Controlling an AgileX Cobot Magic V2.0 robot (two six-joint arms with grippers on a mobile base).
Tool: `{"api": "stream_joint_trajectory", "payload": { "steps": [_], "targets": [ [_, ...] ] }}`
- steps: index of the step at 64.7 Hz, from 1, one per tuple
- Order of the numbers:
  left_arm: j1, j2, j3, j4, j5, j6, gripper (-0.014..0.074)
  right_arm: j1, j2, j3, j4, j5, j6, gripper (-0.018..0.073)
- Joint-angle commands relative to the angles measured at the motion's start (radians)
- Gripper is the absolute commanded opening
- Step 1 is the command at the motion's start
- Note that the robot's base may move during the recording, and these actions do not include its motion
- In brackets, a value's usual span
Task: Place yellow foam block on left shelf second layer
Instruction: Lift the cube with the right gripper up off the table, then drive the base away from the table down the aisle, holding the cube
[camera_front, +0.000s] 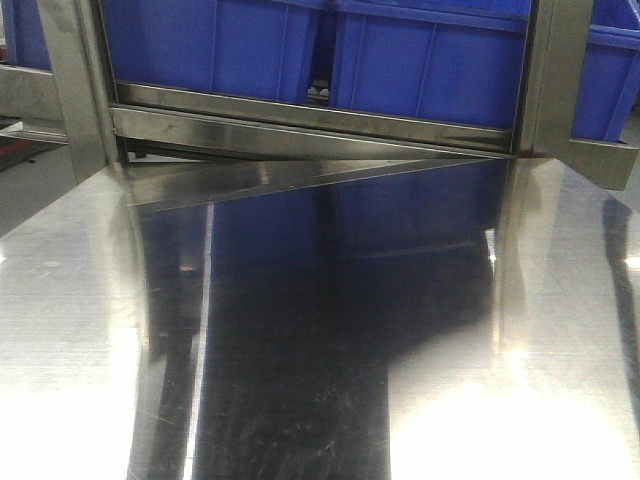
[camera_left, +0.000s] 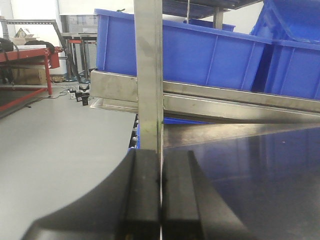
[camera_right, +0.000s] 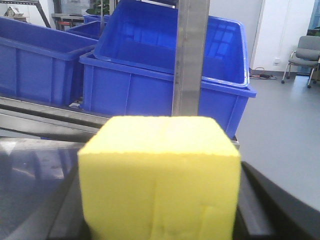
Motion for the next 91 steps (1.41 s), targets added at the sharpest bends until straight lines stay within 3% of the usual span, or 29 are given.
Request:
{"api": "stream_joint_trajectory", "payload": {
  "steps": [1,91],
  "targets": [
    [0.002,-0.021,0.027,-0.006,-0.081,-0.003,0.0124,-0.008,0.005,-0.029,-0.012,-0.092,-0.007,0.0425],
    [0.002,-0.021,0.027,-0.006,-0.081,-0.003,0.0124,-0.008,0.005,-0.029,-0.012,-0.092,-0.007,0.0425]
  ]
}}
